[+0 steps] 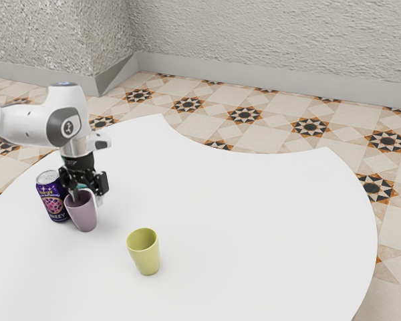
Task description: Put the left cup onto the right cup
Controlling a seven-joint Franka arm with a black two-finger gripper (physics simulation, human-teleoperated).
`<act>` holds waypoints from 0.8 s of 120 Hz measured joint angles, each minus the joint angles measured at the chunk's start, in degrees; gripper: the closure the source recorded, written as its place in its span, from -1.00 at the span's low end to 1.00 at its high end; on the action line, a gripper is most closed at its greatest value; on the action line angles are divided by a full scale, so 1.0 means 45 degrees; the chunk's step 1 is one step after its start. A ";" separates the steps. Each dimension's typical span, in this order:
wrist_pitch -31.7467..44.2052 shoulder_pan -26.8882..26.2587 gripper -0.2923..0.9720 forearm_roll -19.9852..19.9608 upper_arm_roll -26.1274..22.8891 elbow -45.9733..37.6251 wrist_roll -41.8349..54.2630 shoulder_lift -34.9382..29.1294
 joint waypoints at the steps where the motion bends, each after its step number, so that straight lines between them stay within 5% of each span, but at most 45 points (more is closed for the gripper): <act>1: 0.0007 -0.0008 -0.36 0.0001 0.0007 0.0004 0.0000 0.0013; 32: 0.0191 -0.0195 -0.29 0.0007 0.0064 0.0086 0.0006 0.0281; 96: 0.0263 -0.0212 0.19 -0.0011 0.0294 0.0111 0.0003 0.0367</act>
